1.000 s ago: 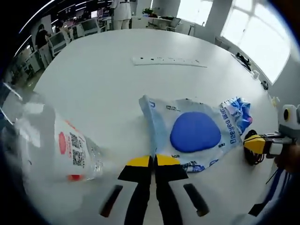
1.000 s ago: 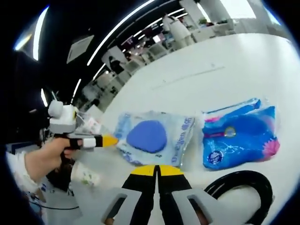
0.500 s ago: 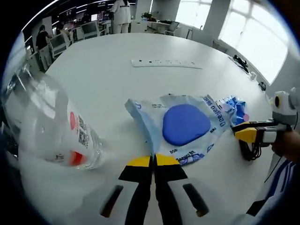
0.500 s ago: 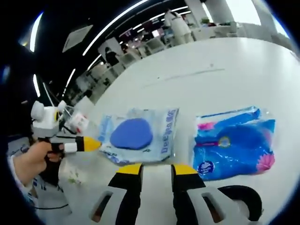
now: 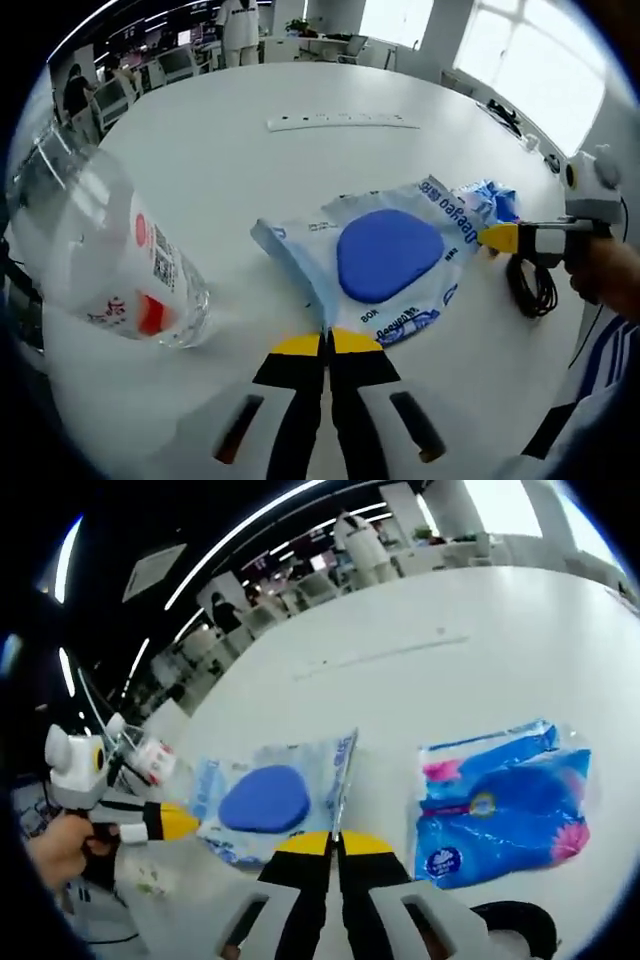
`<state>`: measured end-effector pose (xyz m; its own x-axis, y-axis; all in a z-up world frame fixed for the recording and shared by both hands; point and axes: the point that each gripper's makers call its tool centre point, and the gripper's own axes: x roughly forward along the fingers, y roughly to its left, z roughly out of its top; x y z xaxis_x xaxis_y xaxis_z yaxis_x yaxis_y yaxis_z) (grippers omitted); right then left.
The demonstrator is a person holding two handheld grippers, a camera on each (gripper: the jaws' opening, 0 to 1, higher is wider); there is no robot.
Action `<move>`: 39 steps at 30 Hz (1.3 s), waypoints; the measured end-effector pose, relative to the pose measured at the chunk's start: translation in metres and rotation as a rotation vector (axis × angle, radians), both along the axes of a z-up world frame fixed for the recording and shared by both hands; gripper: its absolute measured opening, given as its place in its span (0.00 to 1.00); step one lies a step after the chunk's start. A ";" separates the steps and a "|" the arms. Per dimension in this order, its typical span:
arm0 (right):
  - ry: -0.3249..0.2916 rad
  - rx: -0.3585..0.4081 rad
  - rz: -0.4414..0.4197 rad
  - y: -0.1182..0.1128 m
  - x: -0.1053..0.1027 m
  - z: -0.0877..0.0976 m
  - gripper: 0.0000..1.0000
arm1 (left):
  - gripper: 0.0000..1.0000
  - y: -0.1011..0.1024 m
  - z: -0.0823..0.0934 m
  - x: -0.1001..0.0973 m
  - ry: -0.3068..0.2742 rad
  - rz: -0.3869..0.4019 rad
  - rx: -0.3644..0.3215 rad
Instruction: Arrange the tabletop items into an orderly group along one side of the table until the central work area is clear of visible clutter.
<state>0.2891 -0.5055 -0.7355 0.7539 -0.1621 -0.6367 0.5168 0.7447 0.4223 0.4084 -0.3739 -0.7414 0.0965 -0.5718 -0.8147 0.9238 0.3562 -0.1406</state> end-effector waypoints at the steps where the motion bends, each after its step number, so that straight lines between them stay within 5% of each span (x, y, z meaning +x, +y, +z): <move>1: -0.011 -0.014 -0.001 -0.001 -0.002 0.006 0.00 | 0.00 -0.002 0.004 -0.001 -0.005 0.010 -0.016; 7: -0.023 -0.096 0.012 -0.009 -0.016 0.025 0.00 | 0.00 -0.014 0.016 -0.012 -0.030 0.015 -0.069; 17: 0.043 -0.077 0.054 -0.010 -0.022 -0.002 0.00 | 0.00 -0.013 -0.010 -0.018 -0.005 0.036 -0.019; 27: 0.078 -0.089 0.050 -0.009 -0.028 -0.006 0.04 | 0.00 -0.015 -0.007 -0.011 -0.007 0.066 -0.027; 33: 0.052 -0.095 0.007 -0.009 -0.036 0.013 0.17 | 0.26 -0.011 0.003 -0.014 -0.020 0.082 -0.054; 39: -0.069 -0.134 0.038 0.008 -0.047 0.057 0.27 | 0.42 -0.011 0.048 -0.023 -0.066 0.063 -0.188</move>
